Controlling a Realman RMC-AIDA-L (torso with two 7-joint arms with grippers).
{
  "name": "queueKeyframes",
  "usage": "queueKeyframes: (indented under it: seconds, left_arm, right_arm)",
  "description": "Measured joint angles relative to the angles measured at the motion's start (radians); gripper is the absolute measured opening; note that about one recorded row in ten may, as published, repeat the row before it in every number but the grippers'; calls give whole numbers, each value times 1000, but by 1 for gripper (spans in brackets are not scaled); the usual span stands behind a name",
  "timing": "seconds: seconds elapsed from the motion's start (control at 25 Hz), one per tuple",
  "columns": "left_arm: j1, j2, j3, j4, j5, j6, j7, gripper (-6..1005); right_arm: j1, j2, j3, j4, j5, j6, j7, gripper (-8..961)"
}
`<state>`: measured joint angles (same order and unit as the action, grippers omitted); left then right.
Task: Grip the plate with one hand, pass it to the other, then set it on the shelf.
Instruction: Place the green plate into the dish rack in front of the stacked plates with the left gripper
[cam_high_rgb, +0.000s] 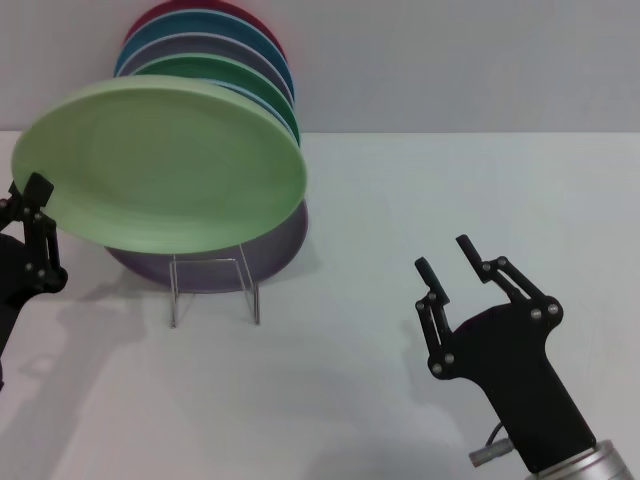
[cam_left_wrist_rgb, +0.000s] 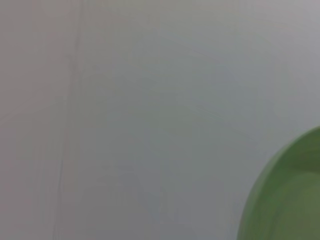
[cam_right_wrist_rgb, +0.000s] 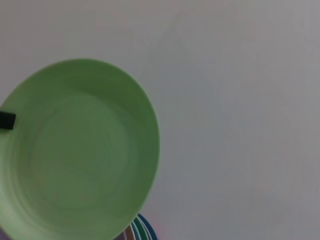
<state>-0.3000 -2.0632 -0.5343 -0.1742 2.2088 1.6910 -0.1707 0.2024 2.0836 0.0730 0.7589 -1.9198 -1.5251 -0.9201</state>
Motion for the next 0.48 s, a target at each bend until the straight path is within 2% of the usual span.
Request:
queueKeyframes:
  seconds: [0.48]
  left_arm:
    - [-69,-1,19,119,2,-11,102,83]
  right_arm:
    - [5,0,49,-21,25,30,1,334]
